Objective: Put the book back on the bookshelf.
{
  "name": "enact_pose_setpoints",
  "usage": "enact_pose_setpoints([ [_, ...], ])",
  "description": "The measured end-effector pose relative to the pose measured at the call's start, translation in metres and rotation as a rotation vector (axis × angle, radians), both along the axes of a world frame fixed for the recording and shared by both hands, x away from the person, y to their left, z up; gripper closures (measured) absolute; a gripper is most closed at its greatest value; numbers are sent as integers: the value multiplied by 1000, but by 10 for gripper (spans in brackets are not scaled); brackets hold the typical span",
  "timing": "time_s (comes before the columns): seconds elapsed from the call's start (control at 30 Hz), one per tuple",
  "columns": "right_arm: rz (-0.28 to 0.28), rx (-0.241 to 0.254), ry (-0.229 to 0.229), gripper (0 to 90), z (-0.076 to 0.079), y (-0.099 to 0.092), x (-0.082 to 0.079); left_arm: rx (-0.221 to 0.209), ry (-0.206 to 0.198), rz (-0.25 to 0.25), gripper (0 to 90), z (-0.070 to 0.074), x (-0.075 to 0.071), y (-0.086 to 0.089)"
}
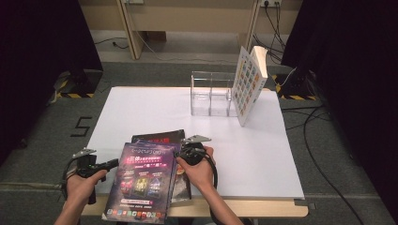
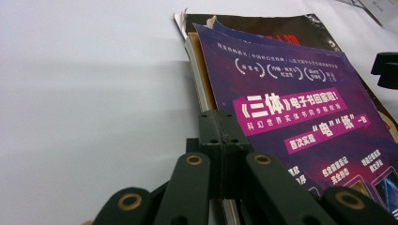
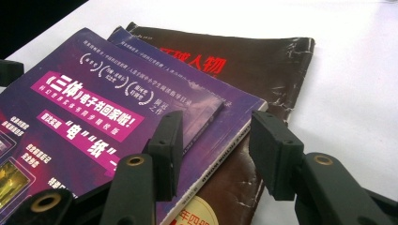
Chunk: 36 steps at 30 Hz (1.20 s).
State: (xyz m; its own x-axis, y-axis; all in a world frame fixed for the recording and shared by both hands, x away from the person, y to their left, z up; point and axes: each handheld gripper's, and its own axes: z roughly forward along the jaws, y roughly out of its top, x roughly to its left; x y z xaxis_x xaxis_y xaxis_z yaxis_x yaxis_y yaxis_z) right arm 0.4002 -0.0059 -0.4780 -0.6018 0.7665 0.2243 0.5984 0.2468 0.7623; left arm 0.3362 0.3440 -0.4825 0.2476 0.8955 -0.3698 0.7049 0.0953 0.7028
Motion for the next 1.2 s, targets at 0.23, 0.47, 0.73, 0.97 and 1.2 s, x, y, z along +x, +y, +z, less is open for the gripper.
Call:
enact_pose_setpoints([
  [0.23, 10, -4, 12, 550, -3, 4, 1, -14, -7, -2, 893, 2, -1, 1],
  [0.47, 14, -5, 9, 549, -1, 6, 0, -16, -7, 2, 894, 2, 0, 0],
  [0.73, 18, -3, 17, 548, -4, 9, 1, -12, 13, -2, 896, -1, 3, -2],
  [0.97, 17, -6, 21, 541, -5, 11, 4, 12, 15, -6, 898, -1, 4, -4],
  [1.2, 18, -5, 23, 530, -5, 14, 7, 8, 12, -11, 898, -1, 5, -6],
])
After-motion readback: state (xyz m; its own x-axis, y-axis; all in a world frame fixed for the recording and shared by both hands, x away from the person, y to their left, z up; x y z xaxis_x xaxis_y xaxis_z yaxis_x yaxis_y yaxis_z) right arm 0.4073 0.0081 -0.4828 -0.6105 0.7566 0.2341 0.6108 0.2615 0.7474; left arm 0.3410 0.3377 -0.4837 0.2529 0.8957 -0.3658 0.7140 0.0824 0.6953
